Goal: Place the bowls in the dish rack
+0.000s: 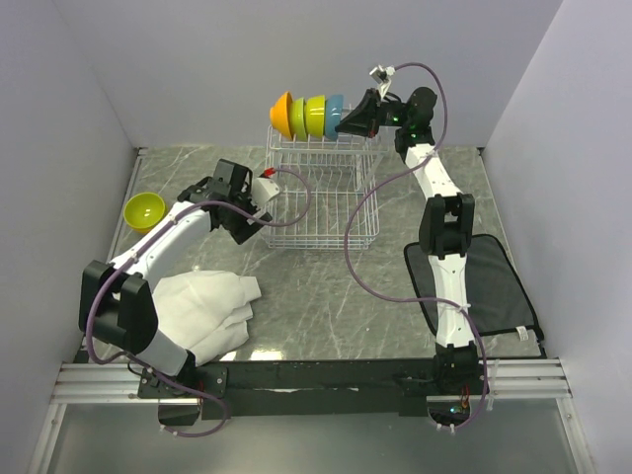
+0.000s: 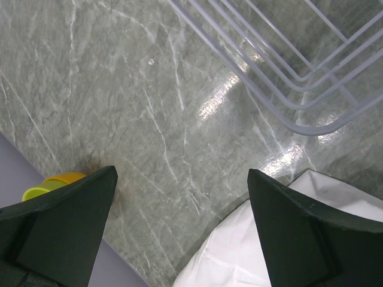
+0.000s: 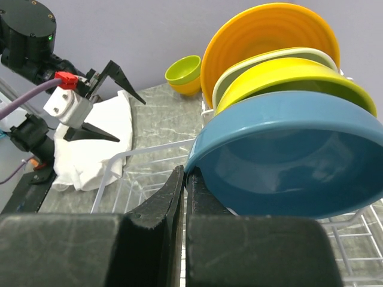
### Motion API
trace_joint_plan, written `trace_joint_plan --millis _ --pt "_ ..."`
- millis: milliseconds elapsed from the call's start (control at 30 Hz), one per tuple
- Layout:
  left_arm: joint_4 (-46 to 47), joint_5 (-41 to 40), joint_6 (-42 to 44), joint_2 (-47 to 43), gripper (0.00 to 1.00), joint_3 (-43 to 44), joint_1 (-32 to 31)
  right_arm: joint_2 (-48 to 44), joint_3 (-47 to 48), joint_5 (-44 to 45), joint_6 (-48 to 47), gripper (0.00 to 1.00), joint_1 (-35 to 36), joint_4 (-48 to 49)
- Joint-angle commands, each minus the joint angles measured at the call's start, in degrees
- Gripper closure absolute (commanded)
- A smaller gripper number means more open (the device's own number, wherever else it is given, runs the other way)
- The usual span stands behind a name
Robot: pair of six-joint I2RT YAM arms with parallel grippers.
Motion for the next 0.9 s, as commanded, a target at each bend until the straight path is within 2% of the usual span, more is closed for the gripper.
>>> trace_joint_plan --millis 0,233,767,867 --pt "1.4 -0.9 0.0 -0.2 0.02 0.7 -0.7 -5.6 1.2 -9.9 -0.6 1.00 0.9 1.7" --pt "3.0 -0.5 -0.4 -1.3 0.02 -1.5 -0.8 -9.8 -3.6 -9.9 -1.2 1.00 1.1 2.7" --pt "2.6 -1.4 -0.4 -0.1 0.03 -1.0 -1.7 -5.3 0.3 -9.9 -2.0 1.00 1.4 0.1" --pt "3.0 -1.6 -0.2 0.6 0.03 -1.3 -2.2 -4.3 1.7 -9.9 -4.6 1.00 1.2 -2.8"
